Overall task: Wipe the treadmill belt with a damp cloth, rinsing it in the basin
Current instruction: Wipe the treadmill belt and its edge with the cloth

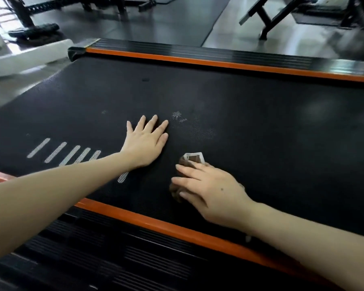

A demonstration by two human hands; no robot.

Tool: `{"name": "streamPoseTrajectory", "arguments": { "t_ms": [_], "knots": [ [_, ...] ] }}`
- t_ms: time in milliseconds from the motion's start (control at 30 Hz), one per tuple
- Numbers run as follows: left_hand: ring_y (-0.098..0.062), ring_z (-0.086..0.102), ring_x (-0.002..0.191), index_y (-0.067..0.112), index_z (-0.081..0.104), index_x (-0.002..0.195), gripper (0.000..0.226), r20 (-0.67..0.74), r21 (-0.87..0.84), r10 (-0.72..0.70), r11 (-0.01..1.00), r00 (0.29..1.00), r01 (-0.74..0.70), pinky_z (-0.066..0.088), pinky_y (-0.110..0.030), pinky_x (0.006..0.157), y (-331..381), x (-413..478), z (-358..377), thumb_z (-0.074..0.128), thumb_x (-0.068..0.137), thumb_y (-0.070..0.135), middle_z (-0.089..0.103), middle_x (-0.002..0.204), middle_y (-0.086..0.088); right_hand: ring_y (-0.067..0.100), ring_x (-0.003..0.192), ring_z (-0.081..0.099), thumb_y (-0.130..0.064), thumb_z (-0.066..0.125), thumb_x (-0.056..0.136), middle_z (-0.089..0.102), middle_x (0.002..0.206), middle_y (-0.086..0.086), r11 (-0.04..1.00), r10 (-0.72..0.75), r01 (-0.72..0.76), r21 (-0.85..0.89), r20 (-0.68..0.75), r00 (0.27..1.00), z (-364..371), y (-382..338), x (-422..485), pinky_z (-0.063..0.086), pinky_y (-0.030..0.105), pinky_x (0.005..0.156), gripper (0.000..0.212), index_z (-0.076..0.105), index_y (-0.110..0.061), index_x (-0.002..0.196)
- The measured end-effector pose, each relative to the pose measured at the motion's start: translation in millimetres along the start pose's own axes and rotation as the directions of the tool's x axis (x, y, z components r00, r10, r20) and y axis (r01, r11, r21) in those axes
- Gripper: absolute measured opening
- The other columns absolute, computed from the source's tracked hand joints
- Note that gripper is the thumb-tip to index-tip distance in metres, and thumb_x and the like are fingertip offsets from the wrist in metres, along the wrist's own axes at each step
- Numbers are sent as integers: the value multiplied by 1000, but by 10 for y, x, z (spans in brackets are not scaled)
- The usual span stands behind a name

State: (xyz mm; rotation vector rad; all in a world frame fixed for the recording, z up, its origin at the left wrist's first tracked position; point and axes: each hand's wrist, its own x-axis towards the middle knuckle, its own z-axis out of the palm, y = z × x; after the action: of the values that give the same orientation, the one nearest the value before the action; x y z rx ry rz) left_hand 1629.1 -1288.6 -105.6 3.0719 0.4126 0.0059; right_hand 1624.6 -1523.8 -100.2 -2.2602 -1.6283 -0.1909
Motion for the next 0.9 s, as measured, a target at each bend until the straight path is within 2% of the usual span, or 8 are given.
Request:
{"name": "streamPoseTrajectory", "arguments": {
  "t_ms": [200, 300, 367, 433, 533, 633, 800, 900],
  "knots": [
    [-35, 25, 139, 26, 21, 149, 55, -37, 161, 149, 977, 988, -141, 14, -50, 114, -88, 69, -88, 14, 99, 48, 23, 155, -9, 17, 127, 49, -37, 35, 100, 55, 135, 4, 997, -57, 61, -41, 86, 995, -92, 305, 160, 36, 29, 108, 43, 61, -15, 125],
    [-29, 53, 120, 18, 43, 140, 67, -131, 141, 339, 937, 932, -321, 25, -44, 111, -365, 206, -201, 9, 93, 51, 54, 136, -7, 18, 124, 53, -41, 37, 96, 59, 130, 5, 974, 208, -210, -87, -30, 978, -47, 481, 432, 43, 36, 103, 45, 64, -15, 120],
    [-30, 59, 112, 12, 54, 132, 68, -187, 71, 401, 916, 897, -395, 31, -46, 108, -580, 344, -237, 12, 91, 48, 63, 124, -9, 22, 122, 55, -41, 38, 91, 61, 127, 6, 880, 461, -473, -47, -161, 873, 16, 456, 646, 44, 38, 101, 47, 67, -14, 116],
    [-33, 51, 123, 12, 52, 133, 65, -191, 65, 395, 919, 899, -390, 26, -51, 110, -772, 506, -258, 17, 93, 48, 57, 132, -12, 28, 121, 55, -37, 41, 90, 61, 126, 11, 855, 495, -517, -48, -221, 840, 182, 156, 794, 39, 36, 103, 44, 68, -10, 114],
    [-34, 27, 140, 20, 36, 144, 55, -146, 79, 318, 948, 937, -309, 11, -54, 114, -1055, 757, -260, 20, 99, 46, 35, 150, -10, 27, 128, 49, -31, 49, 91, 57, 132, 8, 965, 260, -261, -10, -63, 964, 385, -492, 866, 38, 38, 107, 36, 65, -14, 119],
    [-34, 14, 143, 24, 26, 148, 56, -78, 58, 251, 967, 965, -247, 5, -57, 114, -1288, 941, -184, 21, 98, 47, 22, 156, -7, 21, 130, 47, -31, 51, 93, 56, 135, 4, 985, 169, -169, -19, -6, 986, 372, -554, 920, 43, 42, 103, 33, 64, -18, 120],
    [-33, 8, 144, 26, 24, 149, 56, -65, -41, 196, 979, 978, -199, 4, -57, 114, -1370, 957, -54, 18, 98, 48, 17, 158, -3, 18, 129, 47, -29, 49, 94, 55, 135, 2, 971, 229, -229, -67, -12, 973, 343, -420, 986, 36, 47, 108, 34, 64, -16, 122],
    [-33, 7, 144, 25, 24, 149, 56, -77, -71, 204, 975, 976, -210, 3, -57, 114, -1375, 935, -57, 19, 98, 48, 17, 157, -4, 16, 128, 49, -29, 48, 94, 57, 133, 2, 914, 384, -391, -108, -80, 920, 378, -289, 1072, 35, 49, 109, 34, 64, -16, 121]
  ]
}}
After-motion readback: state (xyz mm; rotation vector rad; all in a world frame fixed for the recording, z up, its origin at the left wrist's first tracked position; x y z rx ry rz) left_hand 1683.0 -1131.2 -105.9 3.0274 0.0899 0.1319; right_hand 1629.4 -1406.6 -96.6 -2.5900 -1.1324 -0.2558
